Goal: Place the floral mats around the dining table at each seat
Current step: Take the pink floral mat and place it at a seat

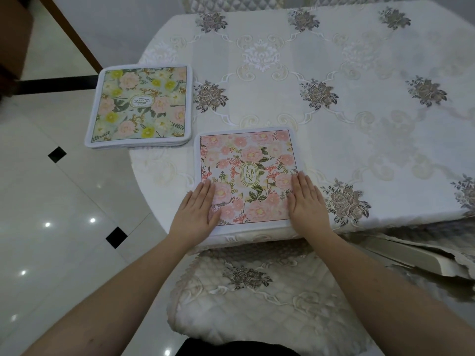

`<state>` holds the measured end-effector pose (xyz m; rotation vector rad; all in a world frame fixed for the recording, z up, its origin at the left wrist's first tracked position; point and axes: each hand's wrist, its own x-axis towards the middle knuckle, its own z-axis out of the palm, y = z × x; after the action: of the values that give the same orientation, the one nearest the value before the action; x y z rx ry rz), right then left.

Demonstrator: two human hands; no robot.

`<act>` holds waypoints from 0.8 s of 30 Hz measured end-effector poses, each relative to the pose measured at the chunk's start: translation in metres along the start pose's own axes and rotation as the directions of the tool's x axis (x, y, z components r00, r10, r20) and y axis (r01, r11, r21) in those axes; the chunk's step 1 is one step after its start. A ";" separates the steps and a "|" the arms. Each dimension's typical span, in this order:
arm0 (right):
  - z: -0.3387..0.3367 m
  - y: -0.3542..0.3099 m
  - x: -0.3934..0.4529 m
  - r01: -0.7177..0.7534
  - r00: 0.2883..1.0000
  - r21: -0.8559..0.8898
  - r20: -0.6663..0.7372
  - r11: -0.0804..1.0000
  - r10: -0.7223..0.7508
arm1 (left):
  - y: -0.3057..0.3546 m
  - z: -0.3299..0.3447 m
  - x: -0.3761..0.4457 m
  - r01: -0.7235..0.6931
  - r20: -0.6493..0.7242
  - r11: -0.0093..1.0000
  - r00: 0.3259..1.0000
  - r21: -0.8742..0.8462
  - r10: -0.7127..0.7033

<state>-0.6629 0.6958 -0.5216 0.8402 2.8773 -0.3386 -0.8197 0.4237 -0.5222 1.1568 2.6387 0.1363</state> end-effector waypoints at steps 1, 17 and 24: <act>-0.002 -0.001 0.000 -0.005 1.000 -0.013 0.012 1.000 0.005 | -0.003 -0.001 -0.002 -0.012 0.015 1.000 1.000 0.010 0.012; -0.079 -0.080 -0.025 -0.024 0.933 -0.170 0.350 0.985 0.083 | -0.001 -0.064 -0.009 -0.119 0.191 0.987 0.977 0.110 0.096; -0.110 -0.107 -0.056 0.080 0.958 -0.006 0.275 0.997 -0.075 | 0.014 -0.090 -0.032 -0.248 0.031 0.941 0.968 0.230 0.248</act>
<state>-0.6802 0.6060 -0.3859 0.6229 2.6534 -0.4039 -0.8128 0.4110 -0.4266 1.5632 2.5479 -0.1318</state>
